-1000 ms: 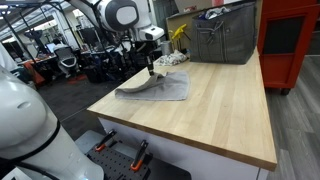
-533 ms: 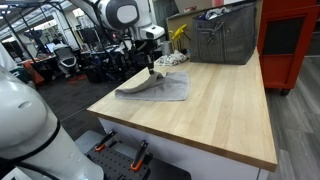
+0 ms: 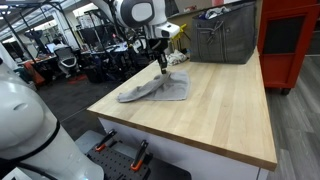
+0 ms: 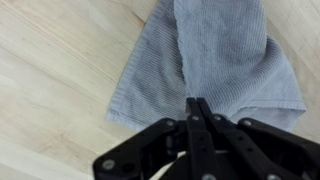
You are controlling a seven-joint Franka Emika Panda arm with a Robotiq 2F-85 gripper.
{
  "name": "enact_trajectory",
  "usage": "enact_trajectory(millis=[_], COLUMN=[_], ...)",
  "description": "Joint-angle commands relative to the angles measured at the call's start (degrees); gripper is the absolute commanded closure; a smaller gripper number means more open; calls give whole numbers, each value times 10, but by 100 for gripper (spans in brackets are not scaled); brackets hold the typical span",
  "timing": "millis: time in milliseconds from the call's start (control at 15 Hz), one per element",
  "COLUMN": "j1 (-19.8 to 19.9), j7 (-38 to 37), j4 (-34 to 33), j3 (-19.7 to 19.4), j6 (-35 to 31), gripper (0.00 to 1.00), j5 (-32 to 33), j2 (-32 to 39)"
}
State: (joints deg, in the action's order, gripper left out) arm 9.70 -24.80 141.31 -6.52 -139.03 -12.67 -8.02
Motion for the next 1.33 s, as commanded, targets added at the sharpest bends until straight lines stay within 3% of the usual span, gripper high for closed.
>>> enact_trajectory(millis=[0, 1267], j1=[-1, 6], j7=[0, -2], j4=[-1, -29], j3=[-1, -17], j6=[1, 9], gripper=[97, 99], j5=[1, -11], j2=[0, 27])
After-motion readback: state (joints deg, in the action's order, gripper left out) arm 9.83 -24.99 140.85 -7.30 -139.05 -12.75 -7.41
